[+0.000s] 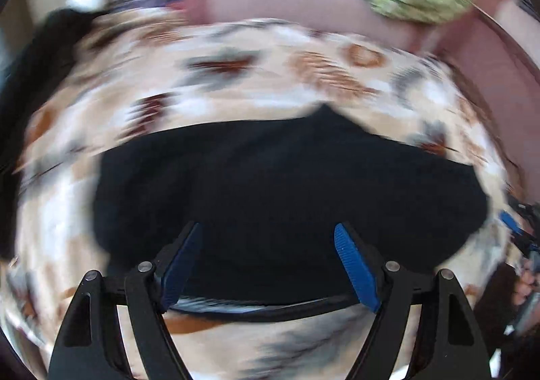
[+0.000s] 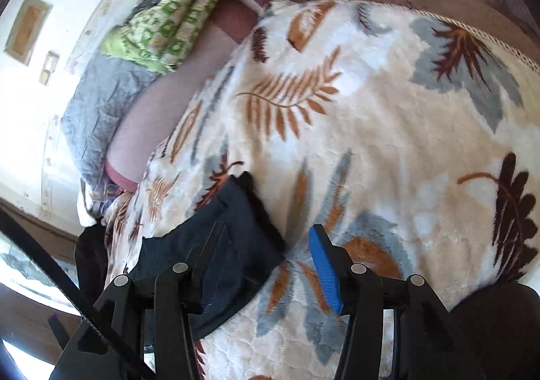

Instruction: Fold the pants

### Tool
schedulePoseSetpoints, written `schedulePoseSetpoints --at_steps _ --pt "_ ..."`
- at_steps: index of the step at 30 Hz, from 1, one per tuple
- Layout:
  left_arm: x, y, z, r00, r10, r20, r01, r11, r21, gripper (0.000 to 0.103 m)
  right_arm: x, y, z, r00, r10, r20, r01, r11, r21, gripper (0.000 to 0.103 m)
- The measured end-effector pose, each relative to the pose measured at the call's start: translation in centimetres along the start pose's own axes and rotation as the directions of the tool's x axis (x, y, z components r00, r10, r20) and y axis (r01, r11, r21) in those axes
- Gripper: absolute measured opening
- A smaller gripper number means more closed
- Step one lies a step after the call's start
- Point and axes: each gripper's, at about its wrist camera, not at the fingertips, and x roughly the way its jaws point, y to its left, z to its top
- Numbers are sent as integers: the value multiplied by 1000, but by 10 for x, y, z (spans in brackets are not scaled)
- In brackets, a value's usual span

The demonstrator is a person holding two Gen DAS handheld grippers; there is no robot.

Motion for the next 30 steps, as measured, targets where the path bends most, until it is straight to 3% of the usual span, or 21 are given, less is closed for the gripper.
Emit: schedulePoseSetpoints --at_steps 3,6,12,17,21,25,30 --pt "14 -59 20 994 -107 -16 108 989 104 80 5 17 -11 999 36 -25 -38 998 -49 55" --pt "28 -120 36 986 -157 -64 168 959 228 80 13 25 -24 996 61 -59 -66 995 -78 56" --pt "55 -222 58 977 -150 -150 204 862 465 80 29 27 -43 992 58 -112 -76 984 -159 55" --pt "88 -283 68 955 -195 -225 288 795 534 80 40 24 -46 989 72 -131 -93 983 -160 55" --pt "117 -308 76 931 -224 -288 346 793 501 80 46 22 -49 988 82 -129 -103 982 -160 56" --pt "142 -314 86 926 -199 -320 338 812 475 80 50 23 -50 990 83 -117 -102 981 -166 56" --pt "174 -320 92 903 -186 -387 357 825 437 80 59 22 -49 992 95 -89 -106 985 -134 56"
